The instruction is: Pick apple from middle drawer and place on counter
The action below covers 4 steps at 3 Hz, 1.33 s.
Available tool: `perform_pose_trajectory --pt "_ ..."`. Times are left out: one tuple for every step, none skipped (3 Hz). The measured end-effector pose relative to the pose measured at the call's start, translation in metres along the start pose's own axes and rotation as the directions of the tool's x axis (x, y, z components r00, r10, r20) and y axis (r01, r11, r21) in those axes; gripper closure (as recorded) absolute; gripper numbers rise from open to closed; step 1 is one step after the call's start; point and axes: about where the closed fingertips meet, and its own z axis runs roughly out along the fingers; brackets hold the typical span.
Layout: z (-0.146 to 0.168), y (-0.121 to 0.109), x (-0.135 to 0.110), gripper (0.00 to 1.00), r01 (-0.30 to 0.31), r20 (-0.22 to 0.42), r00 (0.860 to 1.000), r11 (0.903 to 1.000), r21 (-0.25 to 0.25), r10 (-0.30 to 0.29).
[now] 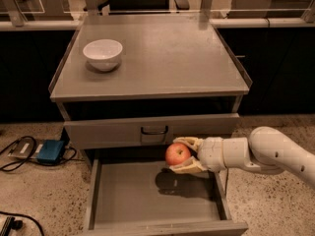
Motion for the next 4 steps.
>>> perform_pose_trajectory --pt "0.0 0.0 0.0 1.0 0.0 0.0 1.0 1.0 0.0 0.0" --pt "-0.007 -0.016 -0.025 1.0 0.06 0.005 0.998 0.9982 0.004 -0.06" --pt "-0.02 -0.047 -0.063 1.0 0.138 -0.027 0.99 0.9904 0.006 -0.138" --pt "-0.032 -0.073 -0.101 1.0 0.203 -0.049 0.978 0.9791 -0.003 -0.203"
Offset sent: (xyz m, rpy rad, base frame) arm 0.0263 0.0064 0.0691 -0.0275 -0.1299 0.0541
